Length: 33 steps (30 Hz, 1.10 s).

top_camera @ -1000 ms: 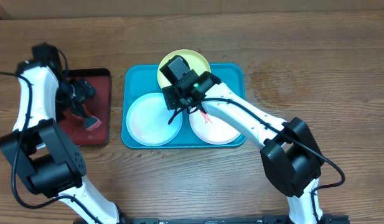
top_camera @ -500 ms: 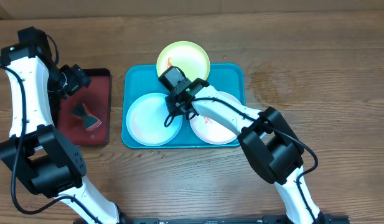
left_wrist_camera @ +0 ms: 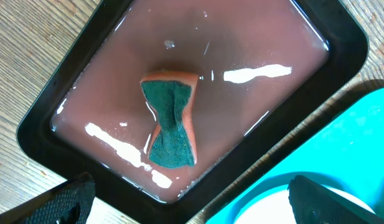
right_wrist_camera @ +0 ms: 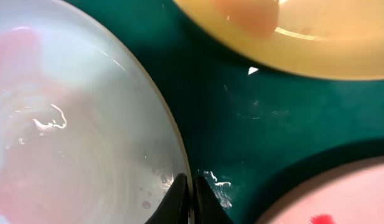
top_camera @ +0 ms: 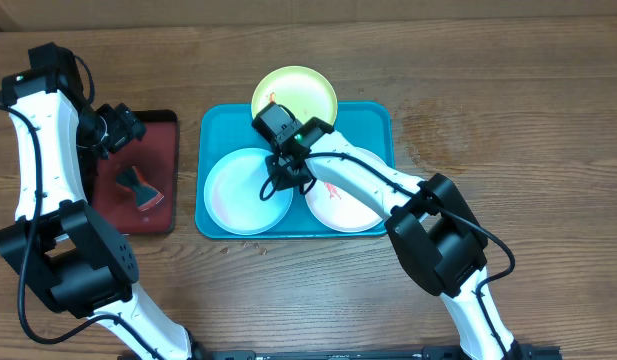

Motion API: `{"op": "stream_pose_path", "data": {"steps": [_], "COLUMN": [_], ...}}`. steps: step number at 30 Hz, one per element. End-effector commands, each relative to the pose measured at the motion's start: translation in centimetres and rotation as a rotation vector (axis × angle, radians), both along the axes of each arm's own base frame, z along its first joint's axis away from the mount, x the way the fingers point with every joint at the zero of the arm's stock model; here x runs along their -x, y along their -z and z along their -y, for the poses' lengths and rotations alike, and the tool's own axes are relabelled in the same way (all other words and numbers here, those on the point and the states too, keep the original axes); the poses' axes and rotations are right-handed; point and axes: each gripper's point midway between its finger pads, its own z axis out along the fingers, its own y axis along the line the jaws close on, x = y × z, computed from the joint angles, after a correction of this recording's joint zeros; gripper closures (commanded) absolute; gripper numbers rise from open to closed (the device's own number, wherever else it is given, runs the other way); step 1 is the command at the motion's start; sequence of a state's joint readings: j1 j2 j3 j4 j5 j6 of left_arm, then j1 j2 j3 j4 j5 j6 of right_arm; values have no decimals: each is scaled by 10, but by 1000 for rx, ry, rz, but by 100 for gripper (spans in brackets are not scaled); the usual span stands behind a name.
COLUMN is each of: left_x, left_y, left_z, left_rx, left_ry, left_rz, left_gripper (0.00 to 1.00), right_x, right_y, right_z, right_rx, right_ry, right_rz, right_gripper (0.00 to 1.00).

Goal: Clean dirty plates on tray and stack at the side
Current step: 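Lift the light blue plate off the teal tray with the right gripper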

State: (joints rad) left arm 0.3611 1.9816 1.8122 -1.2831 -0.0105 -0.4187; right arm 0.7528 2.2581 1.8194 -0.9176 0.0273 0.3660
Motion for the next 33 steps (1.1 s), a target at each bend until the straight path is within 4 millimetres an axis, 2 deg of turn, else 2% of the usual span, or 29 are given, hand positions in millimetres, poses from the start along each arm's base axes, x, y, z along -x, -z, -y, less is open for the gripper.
{"op": "stream_pose_path", "data": {"steps": [1, 7, 10, 13, 17, 20, 24, 30, 33], "left_x": [-2, -8, -8, -6, -6, -7, -7, -7, -4], "left_y": [-4, -5, -5, -6, -6, -7, -7, -8, -8], "left_z": [-1, -3, -8, -16, -19, -23, -25, -31, -38], "left_rx": [4, -5, -31, -73, -93, -116, -126, -118, -118], "left_ry": [0, 1, -4, -10, -13, -17, -19, -115, -139], "left_rz": [16, 40, 38, 25, 24, 25, 27, 44, 45], "left_gripper": [0, 0, 0, 0, 0, 0, 0, 0, 0], "right_x": [-21, -33, -33, -32, -25, -15, -9, -6, -7], "right_y": [-49, -100, -122, -155, -191, -217, -231, -235, -238], "right_z": [-2, 9, 17, 24, 22, 10, -2, -14, -18], "right_rx": [16, 187, 338, 538, 724, 840, 898, 960, 953], "right_ry": [16, -26, -54, -85, -96, -127, -163, -275, -277], "right_rz": [133, 333, 449, 618, 799, 921, 980, 979, 990], "right_gripper": [96, 96, 96, 96, 96, 96, 96, 96, 96]}}
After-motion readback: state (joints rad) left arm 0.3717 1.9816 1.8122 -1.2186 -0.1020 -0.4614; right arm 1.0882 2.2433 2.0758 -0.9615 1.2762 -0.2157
